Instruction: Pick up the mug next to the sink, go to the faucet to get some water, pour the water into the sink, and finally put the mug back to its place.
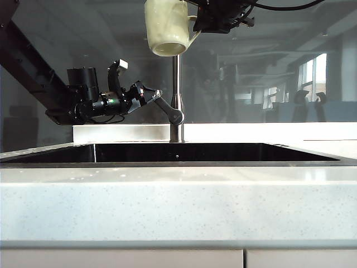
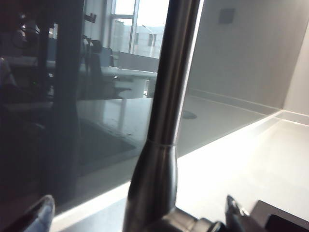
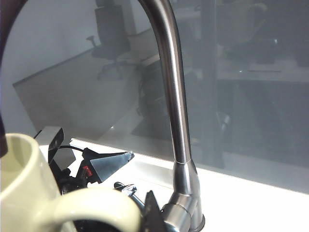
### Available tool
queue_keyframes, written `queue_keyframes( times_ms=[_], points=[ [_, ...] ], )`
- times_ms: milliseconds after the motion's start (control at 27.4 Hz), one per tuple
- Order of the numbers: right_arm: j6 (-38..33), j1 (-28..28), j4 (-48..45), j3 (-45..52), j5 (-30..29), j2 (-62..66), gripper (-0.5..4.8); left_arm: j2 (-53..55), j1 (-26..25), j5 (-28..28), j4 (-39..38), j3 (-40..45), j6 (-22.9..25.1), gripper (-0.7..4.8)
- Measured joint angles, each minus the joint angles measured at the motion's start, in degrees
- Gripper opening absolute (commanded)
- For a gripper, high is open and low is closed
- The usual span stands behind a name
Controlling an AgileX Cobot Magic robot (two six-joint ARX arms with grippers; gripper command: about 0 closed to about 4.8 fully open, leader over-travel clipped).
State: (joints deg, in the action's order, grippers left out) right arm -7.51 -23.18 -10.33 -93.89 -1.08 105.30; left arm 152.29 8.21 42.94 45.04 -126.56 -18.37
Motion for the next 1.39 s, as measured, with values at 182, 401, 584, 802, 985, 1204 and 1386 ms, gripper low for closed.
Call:
queue_keyframes(
  times_ms=[182, 401, 584, 802, 985, 1204, 1386],
  points=[
    [0.02, 0.07, 0.00, 0.00, 0.04, 0.02, -0.06, 0.20, -1.31, 10.69, 2.27, 0.11, -7.67, 4.79],
    [2.75, 0.04, 1.44, 0.00, 0.02, 0.02, -0.06, 0.17, -1.46, 16.72, 18.82, 0.11, -17.84, 4.79],
    [6.05, 0.94, 5.40, 0.04, 0.09, -0.20, -0.06, 0.17, -4.13, 16.90, 23.02, 0.17, -22.64, 4.79],
    [13.27, 2.78, 8.94, 0.02, 0.55, -3.56, -0.06, 0.17, -6.49, 17.07, 23.98, 0.20, -30.82, 4.79],
    [26.38, 2.73, 10.29, -0.13, 4.07, -5.09, -0.05, 0.17, -8.00, 17.07, 25.05, 0.20, -34.21, 4.79],
    [41.81, 2.01, 12.76, 0.02, 11.10, -5.01, -0.05, 0.17, -8.31, 17.14, 26.45, 0.20, -36.48, 4.79],
    [56.08, 1.92, 11.87, 0.00, 14.51, -5.03, -0.05, 0.17, -8.24, 17.14, 26.58, 0.20, -36.70, 4.79]
  ],
)
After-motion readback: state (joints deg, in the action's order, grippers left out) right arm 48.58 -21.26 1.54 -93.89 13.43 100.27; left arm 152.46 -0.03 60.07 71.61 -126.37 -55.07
